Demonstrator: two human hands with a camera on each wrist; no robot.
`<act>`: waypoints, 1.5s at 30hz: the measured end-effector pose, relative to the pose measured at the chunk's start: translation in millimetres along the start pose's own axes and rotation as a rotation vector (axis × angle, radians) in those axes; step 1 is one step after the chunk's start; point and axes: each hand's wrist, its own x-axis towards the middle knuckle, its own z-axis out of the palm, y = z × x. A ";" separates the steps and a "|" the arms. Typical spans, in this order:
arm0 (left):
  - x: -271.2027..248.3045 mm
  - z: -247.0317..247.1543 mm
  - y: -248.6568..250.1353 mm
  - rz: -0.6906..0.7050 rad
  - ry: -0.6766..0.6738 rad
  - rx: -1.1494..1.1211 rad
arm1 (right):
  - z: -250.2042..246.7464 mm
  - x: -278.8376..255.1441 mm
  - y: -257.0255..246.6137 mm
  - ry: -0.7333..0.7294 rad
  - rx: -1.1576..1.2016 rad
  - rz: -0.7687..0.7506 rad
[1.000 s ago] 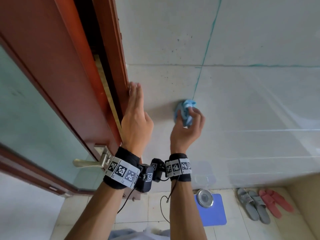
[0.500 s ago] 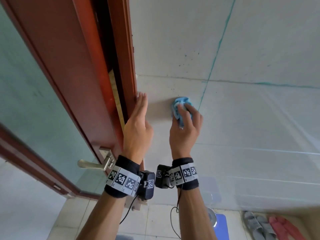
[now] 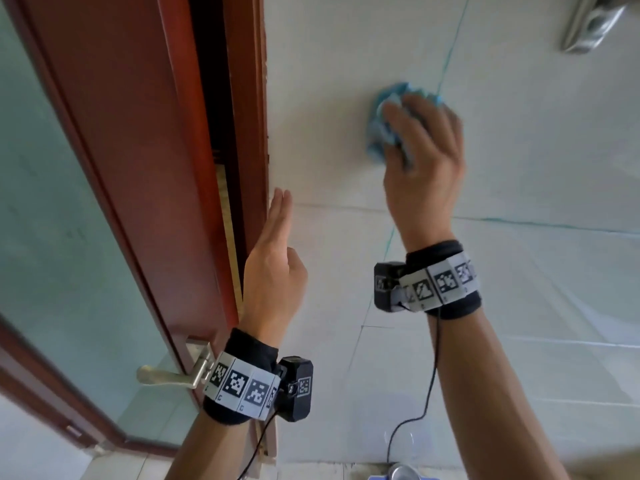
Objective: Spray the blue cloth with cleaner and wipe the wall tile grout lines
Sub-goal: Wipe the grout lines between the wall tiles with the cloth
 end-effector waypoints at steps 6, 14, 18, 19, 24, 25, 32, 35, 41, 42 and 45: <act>8.3 7.5 9.0 -0.019 0.052 -0.024 | 8.3 -31.7 -7.1 -0.141 -0.006 -0.108; 21.2 0.4 16.0 -0.018 0.080 -0.031 | 0.0 10.2 -2.4 -0.244 -0.015 -0.223; 31.9 5.8 24.6 -0.004 0.046 -0.033 | -6.0 99.2 9.0 -0.112 0.006 -0.138; 37.9 7.1 28.1 0.015 0.046 -0.017 | -8.9 119.3 12.8 -0.090 0.007 -0.131; 70.5 3.1 45.2 0.114 0.103 0.052 | -12.6 137.5 20.6 0.025 0.036 -0.043; 76.2 2.2 46.9 0.138 0.107 0.064 | -9.4 121.2 16.3 0.002 0.017 -0.045; 99.8 6.0 57.2 0.226 0.157 0.184 | -25.6 77.1 11.8 -0.300 -0.045 -0.204; 108.0 7.4 68.1 0.258 0.148 0.198 | -39.1 137.2 29.8 -0.080 -0.022 -0.038; 121.5 12.6 79.2 0.284 0.148 0.234 | -41.5 151.0 48.6 0.051 -0.041 0.021; 122.0 14.2 78.2 0.296 0.148 0.243 | -38.3 135.3 45.4 0.025 -0.065 -0.008; 123.1 16.5 73.5 0.334 0.149 0.287 | -37.0 90.8 39.9 -0.121 -0.093 -0.113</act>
